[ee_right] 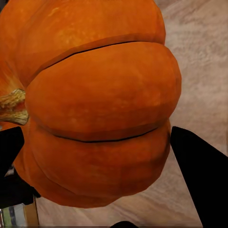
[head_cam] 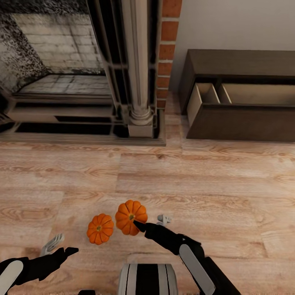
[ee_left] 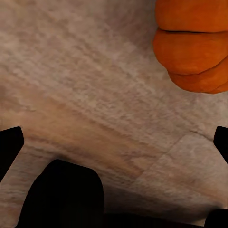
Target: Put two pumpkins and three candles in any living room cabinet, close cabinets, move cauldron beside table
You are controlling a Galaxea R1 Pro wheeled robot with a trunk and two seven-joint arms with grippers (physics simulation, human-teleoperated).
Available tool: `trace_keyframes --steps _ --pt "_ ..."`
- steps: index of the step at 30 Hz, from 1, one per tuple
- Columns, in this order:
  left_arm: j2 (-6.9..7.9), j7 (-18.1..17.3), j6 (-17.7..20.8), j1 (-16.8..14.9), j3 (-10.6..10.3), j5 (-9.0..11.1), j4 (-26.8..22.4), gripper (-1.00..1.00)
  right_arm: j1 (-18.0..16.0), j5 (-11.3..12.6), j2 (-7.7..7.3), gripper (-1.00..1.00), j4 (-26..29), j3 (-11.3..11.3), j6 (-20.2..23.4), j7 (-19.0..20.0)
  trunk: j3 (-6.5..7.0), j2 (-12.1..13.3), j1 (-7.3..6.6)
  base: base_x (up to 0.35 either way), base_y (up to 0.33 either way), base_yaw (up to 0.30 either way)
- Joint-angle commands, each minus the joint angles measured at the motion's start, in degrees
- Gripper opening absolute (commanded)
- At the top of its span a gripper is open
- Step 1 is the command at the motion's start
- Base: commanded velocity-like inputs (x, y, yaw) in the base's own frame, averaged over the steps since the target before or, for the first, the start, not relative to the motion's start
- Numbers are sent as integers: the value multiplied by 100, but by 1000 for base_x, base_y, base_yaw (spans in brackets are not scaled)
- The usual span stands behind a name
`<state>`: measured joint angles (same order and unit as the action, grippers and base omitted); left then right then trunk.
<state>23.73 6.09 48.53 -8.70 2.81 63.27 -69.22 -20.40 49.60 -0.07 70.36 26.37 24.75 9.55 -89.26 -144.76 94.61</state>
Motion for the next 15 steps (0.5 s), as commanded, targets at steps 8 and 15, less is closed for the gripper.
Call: trace_keyframes --steps 8,15 --pt "7 -18 -1 0 0 1 -10 100 16 32 -25 -100 389 -344 479 -55 -178 -11 20 0 0 0" --pt "15 -32 3 0 11 1 -118 100 -27 92 40 -100 760 -1429 1243 -35 -333 -20 38 0 0 0"
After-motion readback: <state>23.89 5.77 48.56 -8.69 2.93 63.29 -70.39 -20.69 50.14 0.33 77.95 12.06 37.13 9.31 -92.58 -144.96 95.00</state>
